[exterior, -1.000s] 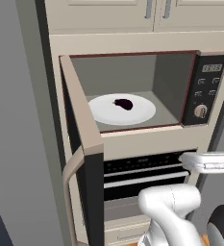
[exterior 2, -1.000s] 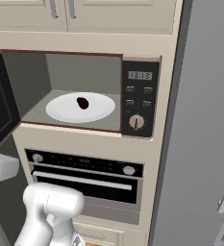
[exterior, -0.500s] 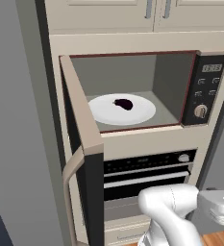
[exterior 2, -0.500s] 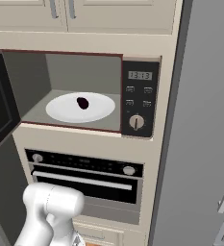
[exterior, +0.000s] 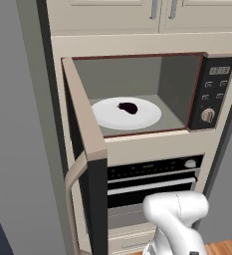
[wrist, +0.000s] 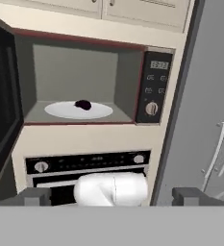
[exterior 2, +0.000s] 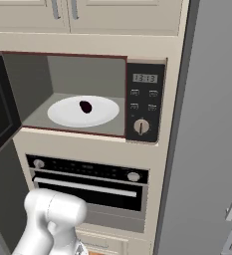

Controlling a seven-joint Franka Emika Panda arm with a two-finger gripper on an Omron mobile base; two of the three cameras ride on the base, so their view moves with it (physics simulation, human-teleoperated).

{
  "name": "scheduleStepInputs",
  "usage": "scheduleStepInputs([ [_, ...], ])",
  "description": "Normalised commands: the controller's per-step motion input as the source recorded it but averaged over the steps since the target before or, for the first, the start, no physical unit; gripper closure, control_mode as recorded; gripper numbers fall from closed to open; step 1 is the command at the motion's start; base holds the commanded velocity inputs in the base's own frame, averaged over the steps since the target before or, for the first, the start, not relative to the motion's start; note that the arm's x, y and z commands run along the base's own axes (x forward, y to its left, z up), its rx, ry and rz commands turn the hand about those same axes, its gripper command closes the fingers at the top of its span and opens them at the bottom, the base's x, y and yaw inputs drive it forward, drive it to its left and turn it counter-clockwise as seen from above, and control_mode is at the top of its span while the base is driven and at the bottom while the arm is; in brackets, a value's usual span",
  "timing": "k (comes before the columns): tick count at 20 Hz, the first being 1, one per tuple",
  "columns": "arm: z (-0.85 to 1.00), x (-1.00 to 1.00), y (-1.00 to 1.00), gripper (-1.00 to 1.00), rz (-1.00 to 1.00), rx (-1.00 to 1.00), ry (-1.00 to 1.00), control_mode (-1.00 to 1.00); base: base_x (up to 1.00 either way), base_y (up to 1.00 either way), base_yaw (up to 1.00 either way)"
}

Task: Close the microwave door.

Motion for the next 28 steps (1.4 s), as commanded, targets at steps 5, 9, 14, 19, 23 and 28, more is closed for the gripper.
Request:
scheduleStepInputs([
  [5, -0.43, -0.02, 1.00, -1.00, -0.28, -0.26, -0.02, -1.00, 0.00, 0.00, 0.00],
  [9, -0.39, 0.00, 1.00, -1.00, -0.26, -0.24, -0.04, -1.00, 0.00, 0.00, 0.00],
  [14, -0.39, 0.00, 1.00, -1.00, -0.25, -0.29, -0.06, -1.00, 0.00, 0.00, 0.00],
  [19, -0.45, 0.12, 0.86, -1.00, -0.23, -0.31, 0.00, -1.00, 0.00, 0.00, 0.00],
  [23, -0.58, 0.31, 0.78, -1.00, -0.24, -0.23, 0.00, -1.00, 0.00, 0.00, 0.00],
  [28, -0.41, 0.43, 0.68, -1.00, -0.19, -0.12, 0.00, -1.00, 0.00, 0.00, 0.00],
])
